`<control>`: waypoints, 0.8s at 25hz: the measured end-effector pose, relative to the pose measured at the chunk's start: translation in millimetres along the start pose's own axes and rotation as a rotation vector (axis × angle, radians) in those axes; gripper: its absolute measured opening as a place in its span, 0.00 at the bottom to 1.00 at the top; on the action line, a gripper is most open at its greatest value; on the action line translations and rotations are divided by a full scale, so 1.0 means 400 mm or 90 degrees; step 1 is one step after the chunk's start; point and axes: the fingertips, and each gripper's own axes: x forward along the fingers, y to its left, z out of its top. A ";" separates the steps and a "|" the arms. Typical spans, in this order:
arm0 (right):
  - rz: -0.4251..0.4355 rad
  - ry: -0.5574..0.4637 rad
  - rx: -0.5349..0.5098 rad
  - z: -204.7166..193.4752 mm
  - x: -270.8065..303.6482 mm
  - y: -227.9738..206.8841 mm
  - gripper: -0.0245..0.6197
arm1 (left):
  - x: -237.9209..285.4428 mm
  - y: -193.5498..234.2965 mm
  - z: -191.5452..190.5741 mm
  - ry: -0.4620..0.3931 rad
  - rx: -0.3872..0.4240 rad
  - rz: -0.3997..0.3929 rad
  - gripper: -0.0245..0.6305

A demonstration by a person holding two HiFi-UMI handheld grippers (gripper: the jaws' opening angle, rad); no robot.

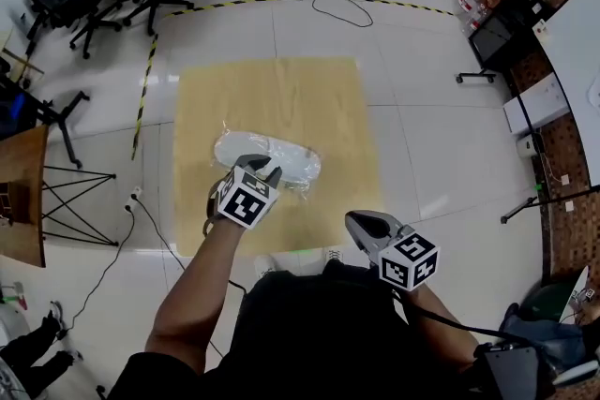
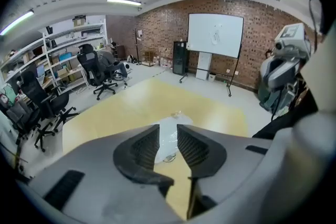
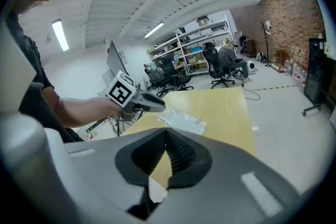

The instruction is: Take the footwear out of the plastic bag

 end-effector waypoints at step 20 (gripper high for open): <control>0.037 -0.014 0.081 -0.028 -0.011 -0.181 0.04 | 0.164 0.049 -0.151 0.132 -0.083 0.064 0.20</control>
